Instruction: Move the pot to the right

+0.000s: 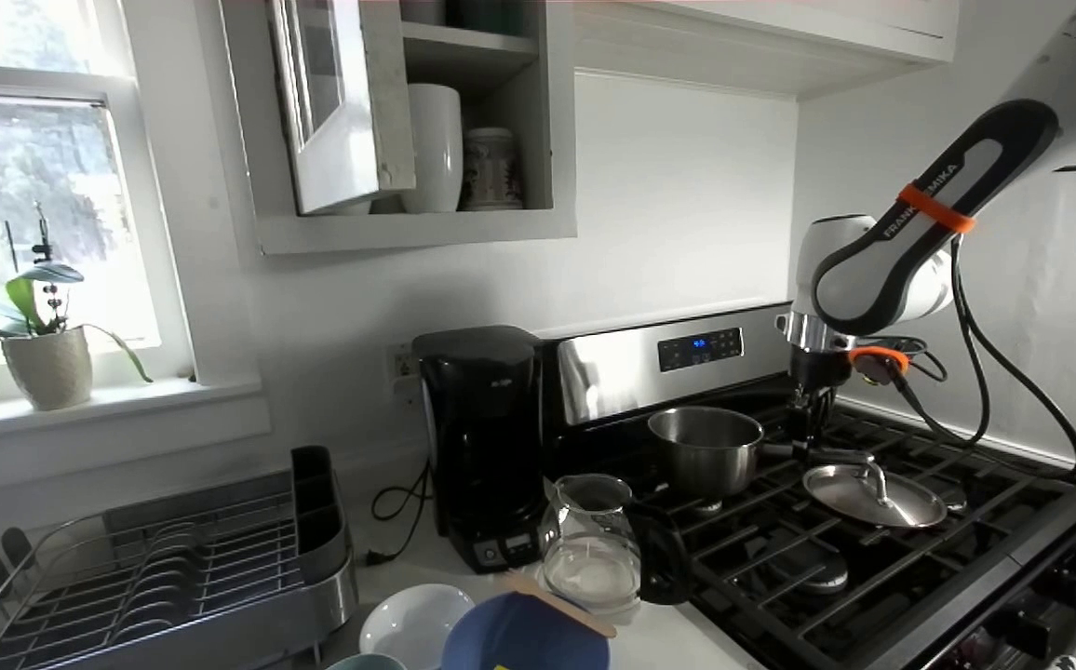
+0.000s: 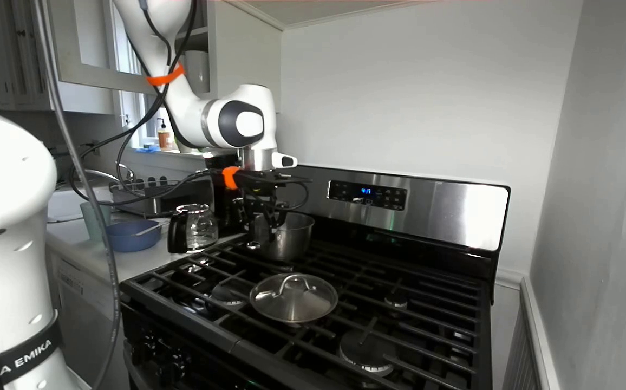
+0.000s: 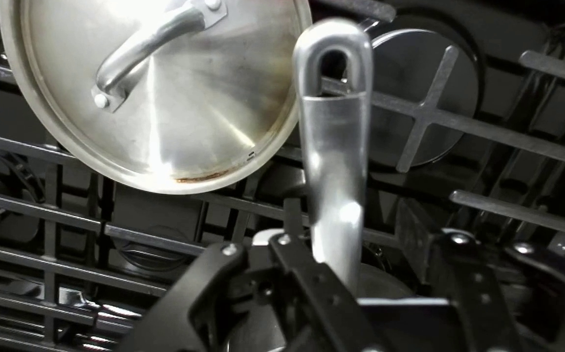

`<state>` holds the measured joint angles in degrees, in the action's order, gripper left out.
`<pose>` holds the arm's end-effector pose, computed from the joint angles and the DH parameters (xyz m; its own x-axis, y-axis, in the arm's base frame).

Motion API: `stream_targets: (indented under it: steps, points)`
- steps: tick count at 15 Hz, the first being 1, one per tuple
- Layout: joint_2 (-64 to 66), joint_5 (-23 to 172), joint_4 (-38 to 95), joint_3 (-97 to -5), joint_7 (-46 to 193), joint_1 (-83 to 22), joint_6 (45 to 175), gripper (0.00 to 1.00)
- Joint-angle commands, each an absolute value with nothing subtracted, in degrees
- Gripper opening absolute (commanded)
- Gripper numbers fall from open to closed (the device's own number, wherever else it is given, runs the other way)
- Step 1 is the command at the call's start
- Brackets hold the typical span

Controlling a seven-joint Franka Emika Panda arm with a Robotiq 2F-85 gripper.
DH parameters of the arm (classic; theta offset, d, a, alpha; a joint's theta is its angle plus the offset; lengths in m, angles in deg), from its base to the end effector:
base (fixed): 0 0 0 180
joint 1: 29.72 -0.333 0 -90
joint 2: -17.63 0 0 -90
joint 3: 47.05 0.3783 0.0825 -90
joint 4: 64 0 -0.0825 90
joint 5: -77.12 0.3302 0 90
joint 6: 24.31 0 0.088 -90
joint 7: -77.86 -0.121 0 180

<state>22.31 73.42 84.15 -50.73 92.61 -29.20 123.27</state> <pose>0.4096 -0.0297 0.3861 0.9698 0.2362 0.0600 0.2335 -0.9711 0.0501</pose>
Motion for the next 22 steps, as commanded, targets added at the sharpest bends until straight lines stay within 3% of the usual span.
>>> stream_targets:
  steps: [1, 4, 22]
  points:
    - [20.6, 73.8, 83.1, -50.4, 92.5, -28.9, 124.5, 0.23]
    - [20.4, 73.8, 83.0, -50.2, 92.5, -28.9, 124.8, 0.05]
    - [27.9, 81.1, 82.6, -52.1, 94.3, -28.7, 119.9, 0.08]
